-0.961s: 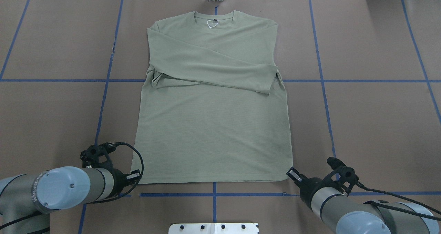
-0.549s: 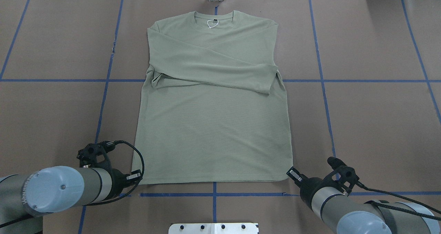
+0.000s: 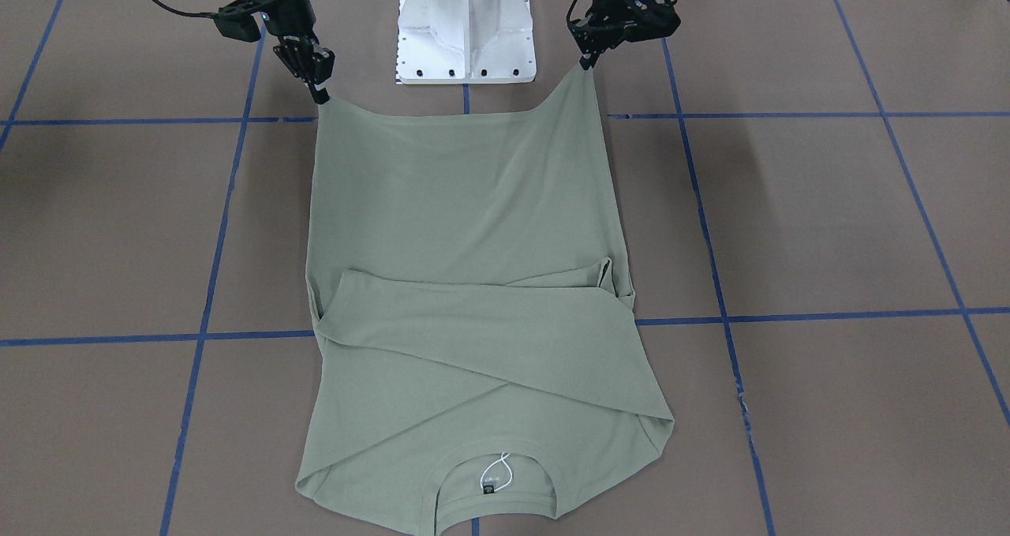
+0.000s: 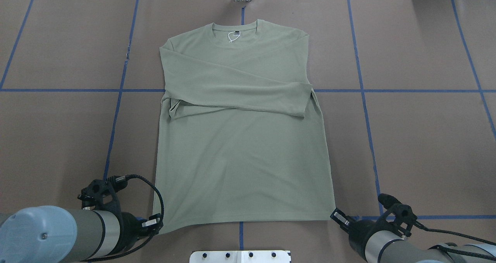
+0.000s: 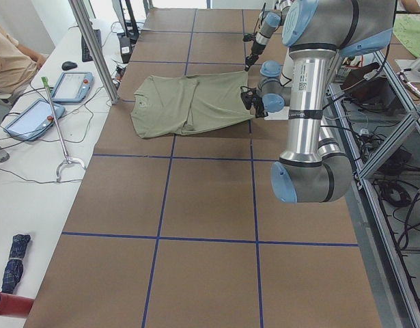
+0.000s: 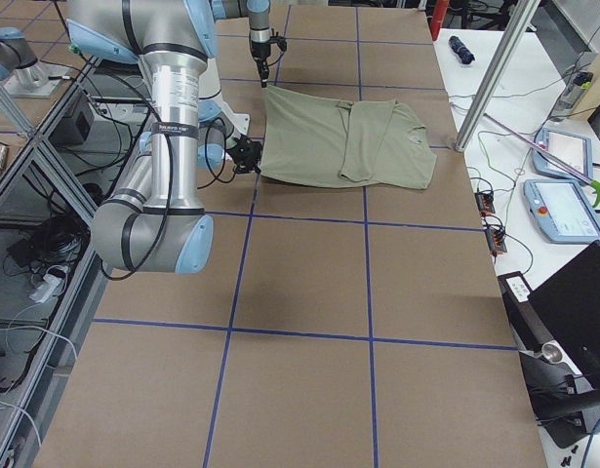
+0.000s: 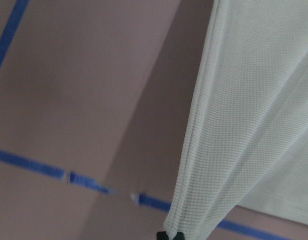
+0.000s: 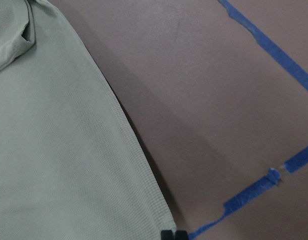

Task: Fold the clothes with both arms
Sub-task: 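Lift the hem with both grippers and fold it toward the collar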

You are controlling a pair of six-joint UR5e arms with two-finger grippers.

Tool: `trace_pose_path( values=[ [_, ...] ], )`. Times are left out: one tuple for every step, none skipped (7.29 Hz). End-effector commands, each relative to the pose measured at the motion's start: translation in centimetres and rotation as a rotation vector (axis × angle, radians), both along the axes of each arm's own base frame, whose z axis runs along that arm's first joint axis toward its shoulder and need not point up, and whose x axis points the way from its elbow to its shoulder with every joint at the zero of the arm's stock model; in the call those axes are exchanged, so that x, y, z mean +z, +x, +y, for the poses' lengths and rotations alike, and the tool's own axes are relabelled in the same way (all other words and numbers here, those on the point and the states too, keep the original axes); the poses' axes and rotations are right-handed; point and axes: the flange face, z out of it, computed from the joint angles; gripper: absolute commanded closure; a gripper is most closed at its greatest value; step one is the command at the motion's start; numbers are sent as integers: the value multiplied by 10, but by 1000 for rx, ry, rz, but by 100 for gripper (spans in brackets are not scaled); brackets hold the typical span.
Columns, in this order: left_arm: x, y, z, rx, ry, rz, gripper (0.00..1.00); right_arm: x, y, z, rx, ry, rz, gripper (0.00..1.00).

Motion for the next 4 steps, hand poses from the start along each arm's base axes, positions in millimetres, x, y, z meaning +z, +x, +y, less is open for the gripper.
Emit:
trace_pose_path(
  values=[
    [-20, -10, 17, 14, -35, 29, 100, -24, 34, 7, -26, -4, -42, 100],
    [-23, -16, 11, 0, -33, 37, 100, -46, 68, -8, 9, -4, -80, 100],
    [-25, -24, -12, -46, -12, 42, 100, -48, 80, -35, 67, 15, -76, 100],
    [-27, -35, -37, -59, 75, 40, 100, -44, 83, -57, 35, 88, -21, 100]
  ],
)
